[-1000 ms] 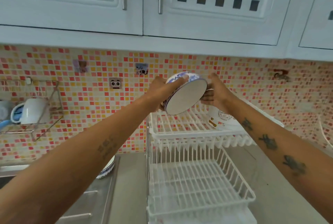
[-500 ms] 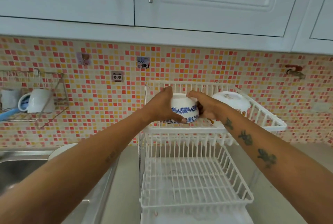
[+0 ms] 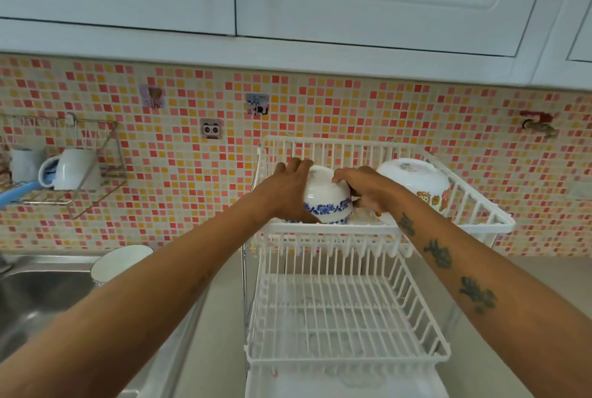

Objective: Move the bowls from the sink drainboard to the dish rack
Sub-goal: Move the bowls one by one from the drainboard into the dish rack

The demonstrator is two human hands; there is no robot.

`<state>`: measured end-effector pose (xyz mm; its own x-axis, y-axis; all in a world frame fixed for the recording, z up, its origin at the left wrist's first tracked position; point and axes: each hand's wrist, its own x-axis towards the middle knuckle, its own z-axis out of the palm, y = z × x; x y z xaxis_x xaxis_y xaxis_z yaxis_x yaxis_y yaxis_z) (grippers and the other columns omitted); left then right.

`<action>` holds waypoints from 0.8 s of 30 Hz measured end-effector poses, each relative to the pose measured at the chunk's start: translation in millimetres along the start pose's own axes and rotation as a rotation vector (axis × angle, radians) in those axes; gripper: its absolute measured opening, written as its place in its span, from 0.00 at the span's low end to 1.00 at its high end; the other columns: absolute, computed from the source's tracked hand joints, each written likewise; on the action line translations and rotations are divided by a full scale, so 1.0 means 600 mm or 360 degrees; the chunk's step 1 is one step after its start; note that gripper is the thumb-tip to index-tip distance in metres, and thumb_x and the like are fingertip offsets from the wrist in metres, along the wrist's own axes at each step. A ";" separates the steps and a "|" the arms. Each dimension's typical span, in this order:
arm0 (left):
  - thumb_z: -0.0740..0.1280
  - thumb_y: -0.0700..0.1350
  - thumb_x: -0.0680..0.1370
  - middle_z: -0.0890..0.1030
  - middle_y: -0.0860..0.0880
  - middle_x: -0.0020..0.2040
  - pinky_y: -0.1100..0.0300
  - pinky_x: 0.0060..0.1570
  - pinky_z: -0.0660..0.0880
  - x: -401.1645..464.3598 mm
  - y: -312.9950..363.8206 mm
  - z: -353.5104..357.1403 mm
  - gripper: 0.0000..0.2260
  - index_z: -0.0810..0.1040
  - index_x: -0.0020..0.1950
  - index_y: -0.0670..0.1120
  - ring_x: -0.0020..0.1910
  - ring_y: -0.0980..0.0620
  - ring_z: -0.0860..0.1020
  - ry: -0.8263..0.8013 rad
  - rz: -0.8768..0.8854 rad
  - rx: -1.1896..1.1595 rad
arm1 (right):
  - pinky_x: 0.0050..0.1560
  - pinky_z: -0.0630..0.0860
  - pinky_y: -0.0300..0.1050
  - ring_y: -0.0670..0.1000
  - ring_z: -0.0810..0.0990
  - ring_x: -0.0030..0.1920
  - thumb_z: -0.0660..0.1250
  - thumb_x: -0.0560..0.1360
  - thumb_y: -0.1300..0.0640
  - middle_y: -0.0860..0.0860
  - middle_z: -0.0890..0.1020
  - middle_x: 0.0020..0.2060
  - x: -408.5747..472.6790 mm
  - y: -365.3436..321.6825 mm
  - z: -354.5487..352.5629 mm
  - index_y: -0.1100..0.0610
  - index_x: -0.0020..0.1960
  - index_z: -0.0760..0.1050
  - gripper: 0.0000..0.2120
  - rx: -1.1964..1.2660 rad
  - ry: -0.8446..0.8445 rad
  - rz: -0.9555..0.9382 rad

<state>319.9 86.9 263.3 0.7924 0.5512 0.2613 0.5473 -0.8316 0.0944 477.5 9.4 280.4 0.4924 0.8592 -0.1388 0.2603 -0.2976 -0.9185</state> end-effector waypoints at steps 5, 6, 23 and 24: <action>0.78 0.62 0.62 0.56 0.46 0.76 0.42 0.71 0.64 -0.008 -0.001 -0.014 0.54 0.51 0.78 0.47 0.74 0.41 0.58 0.0027 -0.0028 -0.0192 | 0.58 0.77 0.53 0.57 0.80 0.53 0.67 0.73 0.50 0.57 0.82 0.56 -0.005 0.002 0.001 0.63 0.58 0.79 0.19 -0.0383 0.0272 -0.0263; 0.78 0.62 0.62 0.56 0.47 0.76 0.43 0.72 0.62 -0.013 -0.005 -0.024 0.54 0.52 0.78 0.48 0.75 0.42 0.57 0.0054 -0.0041 -0.0311 | 0.60 0.76 0.53 0.56 0.80 0.56 0.66 0.74 0.49 0.56 0.82 0.57 -0.008 -0.002 0.003 0.62 0.57 0.80 0.19 -0.0488 0.0341 -0.0396; 0.61 0.59 0.80 0.80 0.46 0.59 0.48 0.59 0.76 -0.212 -0.385 -0.076 0.17 0.77 0.55 0.46 0.55 0.45 0.79 0.0201 -0.1089 -0.1843 | 0.62 0.74 0.51 0.51 0.77 0.62 0.64 0.77 0.51 0.52 0.80 0.62 -0.040 -0.186 0.410 0.55 0.54 0.80 0.12 -0.0210 -0.0197 -0.1026; 0.60 0.58 0.80 0.80 0.46 0.58 0.48 0.59 0.75 -0.224 -0.408 -0.072 0.17 0.77 0.54 0.46 0.54 0.45 0.79 0.0197 -0.1126 -0.1862 | 0.59 0.74 0.49 0.50 0.78 0.60 0.64 0.77 0.51 0.51 0.81 0.60 -0.038 -0.189 0.441 0.55 0.53 0.80 0.11 -0.0203 -0.0245 -0.0998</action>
<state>67.7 213.4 246.6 0.3789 0.9196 -0.1038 0.2275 0.0162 0.9736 217.2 133.6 289.8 0.0934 0.9326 0.3485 0.5605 0.2401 -0.7926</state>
